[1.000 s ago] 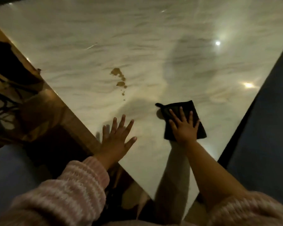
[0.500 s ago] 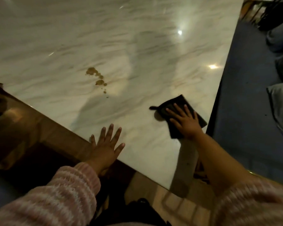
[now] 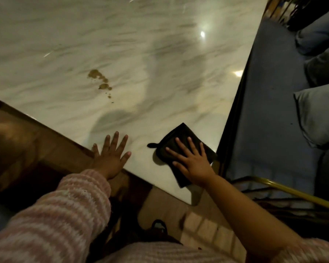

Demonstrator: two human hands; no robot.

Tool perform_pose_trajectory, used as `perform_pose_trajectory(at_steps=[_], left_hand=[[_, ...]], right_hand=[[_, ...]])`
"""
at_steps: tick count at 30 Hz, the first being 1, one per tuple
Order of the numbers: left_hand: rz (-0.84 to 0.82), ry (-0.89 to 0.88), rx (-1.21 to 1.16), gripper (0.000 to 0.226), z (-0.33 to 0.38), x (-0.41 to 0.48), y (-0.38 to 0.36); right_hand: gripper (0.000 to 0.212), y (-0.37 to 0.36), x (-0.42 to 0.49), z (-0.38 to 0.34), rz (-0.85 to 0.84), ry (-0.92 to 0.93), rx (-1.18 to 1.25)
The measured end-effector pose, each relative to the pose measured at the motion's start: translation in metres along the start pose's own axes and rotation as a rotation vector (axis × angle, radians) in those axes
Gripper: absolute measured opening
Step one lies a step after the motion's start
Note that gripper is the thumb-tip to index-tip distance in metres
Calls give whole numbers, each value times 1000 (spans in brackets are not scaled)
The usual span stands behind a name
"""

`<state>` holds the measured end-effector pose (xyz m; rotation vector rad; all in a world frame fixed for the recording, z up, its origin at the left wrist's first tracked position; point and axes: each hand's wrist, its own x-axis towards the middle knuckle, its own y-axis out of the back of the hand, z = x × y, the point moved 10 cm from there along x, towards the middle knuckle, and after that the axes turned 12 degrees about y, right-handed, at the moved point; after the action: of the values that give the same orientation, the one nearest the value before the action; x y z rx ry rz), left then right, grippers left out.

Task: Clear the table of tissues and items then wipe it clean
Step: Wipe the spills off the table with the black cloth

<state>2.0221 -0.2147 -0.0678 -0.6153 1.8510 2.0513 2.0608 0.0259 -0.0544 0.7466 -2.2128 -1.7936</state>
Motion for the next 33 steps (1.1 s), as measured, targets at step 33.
perform_pose_trajectory(at_steps=[33], left_hand=[[282,-130,-160,71,-79,59,87]], right_hand=[[51,-5,93,-89,-25,128,-42]])
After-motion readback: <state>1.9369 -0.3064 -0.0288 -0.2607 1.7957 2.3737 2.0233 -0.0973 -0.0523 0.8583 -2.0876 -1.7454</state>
